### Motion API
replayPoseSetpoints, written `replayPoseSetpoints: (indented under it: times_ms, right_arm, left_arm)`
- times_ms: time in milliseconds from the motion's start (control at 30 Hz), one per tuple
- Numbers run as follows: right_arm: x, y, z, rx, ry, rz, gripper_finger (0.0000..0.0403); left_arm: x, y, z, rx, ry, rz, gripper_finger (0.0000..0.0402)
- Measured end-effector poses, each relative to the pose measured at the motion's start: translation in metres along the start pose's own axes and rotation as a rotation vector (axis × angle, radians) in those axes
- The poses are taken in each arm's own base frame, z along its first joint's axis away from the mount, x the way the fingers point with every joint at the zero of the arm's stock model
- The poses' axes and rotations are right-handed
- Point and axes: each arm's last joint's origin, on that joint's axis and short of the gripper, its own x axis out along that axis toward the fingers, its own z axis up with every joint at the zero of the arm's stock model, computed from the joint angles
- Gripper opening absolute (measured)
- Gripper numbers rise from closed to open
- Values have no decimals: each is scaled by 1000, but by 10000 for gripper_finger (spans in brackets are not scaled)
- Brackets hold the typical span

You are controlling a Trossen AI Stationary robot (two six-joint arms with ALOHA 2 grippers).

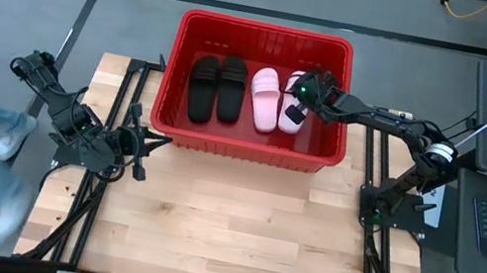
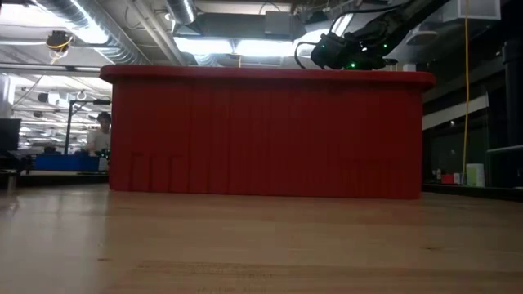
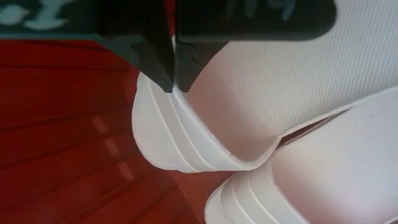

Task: Pick and place slides into bin
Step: Put the pink slipper into the red bin

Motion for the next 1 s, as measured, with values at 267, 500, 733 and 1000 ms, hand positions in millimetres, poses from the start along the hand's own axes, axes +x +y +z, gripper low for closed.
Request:
replayPoseSetpoints:
  times_ms: [267,500,733,1000]
  right_arm:
    - [0,0,0,3,0,0,3]
    - [0,0,0,1,2,0,3]
    - [0,0,0,-6,2,0,3]
    - [2,-3,-1,-24,7,0,3]
  left_arm:
    - [0,0,0,0,0,0,2]
    - [0,0,0,0,0,0,2]
    - [0,0,0,0,0,0,2]
    - [0,0,0,0,0,1,2]
